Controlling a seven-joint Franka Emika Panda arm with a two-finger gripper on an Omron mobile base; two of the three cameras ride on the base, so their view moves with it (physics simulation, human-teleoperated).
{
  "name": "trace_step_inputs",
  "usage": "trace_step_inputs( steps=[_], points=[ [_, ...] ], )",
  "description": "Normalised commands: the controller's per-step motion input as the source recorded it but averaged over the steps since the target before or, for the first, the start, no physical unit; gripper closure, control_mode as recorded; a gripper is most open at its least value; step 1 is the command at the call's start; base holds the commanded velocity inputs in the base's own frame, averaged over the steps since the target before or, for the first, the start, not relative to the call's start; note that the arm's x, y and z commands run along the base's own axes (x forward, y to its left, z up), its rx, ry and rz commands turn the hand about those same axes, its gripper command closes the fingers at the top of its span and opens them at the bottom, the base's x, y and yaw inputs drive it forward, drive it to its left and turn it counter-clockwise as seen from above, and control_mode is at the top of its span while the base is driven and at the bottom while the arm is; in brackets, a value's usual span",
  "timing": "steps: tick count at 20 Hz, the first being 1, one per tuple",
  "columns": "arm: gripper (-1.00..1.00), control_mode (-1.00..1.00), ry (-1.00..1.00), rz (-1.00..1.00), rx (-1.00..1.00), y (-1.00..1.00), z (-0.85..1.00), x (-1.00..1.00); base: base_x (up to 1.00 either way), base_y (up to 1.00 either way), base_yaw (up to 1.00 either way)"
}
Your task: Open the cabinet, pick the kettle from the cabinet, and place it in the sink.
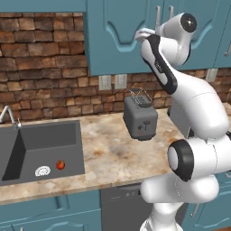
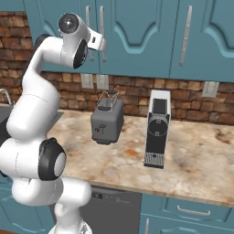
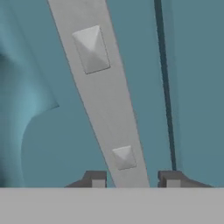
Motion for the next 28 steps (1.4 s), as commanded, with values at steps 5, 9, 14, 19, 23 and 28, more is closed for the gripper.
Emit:
trace_step_inputs(
  steps=[5,9,14,19,23,28],
  points=[
    [1.00,-1.00,0.00,0.00,-0.13,0.32,0.02,0.10,0.00,0.00,0.00],
    [1.00,-1.00,0.00,0.00,-0.06,0.26,0.03,0.13,0.00,0.00,0.00],
    [1.00,-1.00,0.03,0.00,-0.02,0.23,0.00,0.18,0.00,0.00,0.00],
    [1.00,-1.00,0.04,0.01,0.00,0.21,0.00,0.11,0.00,0.00,0.00],
    [1.00,-1.00,0.00,0.05,0.00,0.14,0.00,-0.02,0.00,0.00,0.00],
    [1.00,-1.00,0.00,0.04,0.00,0.16,0.00,-0.17,0.00,0.00,0.00]
  ],
)
